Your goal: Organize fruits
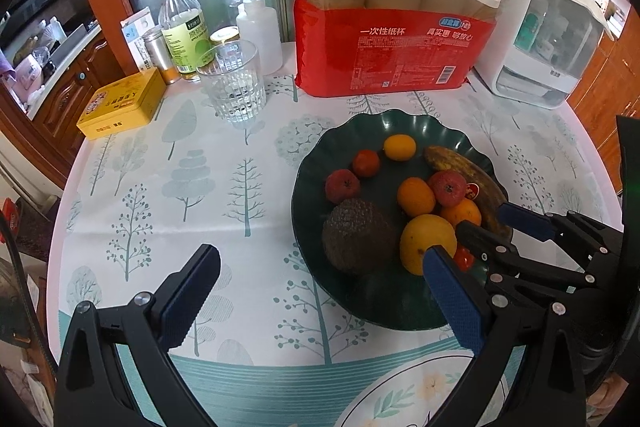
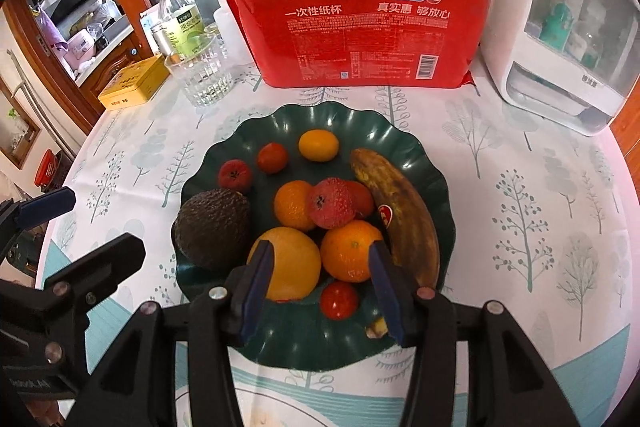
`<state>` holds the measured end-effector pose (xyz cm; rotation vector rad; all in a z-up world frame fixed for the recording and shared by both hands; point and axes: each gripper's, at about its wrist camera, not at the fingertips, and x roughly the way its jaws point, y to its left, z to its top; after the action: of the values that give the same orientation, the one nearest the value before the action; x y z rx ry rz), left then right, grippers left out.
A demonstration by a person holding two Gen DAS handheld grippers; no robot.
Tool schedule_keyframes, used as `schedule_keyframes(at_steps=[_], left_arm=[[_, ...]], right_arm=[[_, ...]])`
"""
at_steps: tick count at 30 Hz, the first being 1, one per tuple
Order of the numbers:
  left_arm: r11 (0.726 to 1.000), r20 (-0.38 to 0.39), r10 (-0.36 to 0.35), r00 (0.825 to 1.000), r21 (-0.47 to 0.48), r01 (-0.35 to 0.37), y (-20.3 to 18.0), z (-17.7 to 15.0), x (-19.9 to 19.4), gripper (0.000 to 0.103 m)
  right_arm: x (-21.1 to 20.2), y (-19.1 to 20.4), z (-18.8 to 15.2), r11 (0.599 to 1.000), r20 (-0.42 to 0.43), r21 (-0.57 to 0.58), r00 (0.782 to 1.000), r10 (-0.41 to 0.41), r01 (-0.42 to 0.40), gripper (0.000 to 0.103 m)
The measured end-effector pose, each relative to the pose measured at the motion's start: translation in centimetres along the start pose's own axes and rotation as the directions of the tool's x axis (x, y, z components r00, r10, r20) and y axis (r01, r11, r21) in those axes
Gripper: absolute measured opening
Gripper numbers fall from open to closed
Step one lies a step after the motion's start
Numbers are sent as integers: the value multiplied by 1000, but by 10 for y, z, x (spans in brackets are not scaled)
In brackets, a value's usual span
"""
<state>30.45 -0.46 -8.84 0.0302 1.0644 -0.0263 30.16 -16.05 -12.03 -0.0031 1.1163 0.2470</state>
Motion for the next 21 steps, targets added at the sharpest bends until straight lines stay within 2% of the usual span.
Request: schedule_keyframes(at_steps=[9, 21], left_arm=[[1000, 9, 8, 1000, -17, -8, -3, -26, -21, 101], [999, -33, -13, 999, -50, 11, -9, -89, -48, 101]], right_arm=[[-20, -2, -30, 1000, -11, 4, 1000, -8, 8, 49], [-68, -9, -100, 998, -47, 60, 999, 18, -15, 49]])
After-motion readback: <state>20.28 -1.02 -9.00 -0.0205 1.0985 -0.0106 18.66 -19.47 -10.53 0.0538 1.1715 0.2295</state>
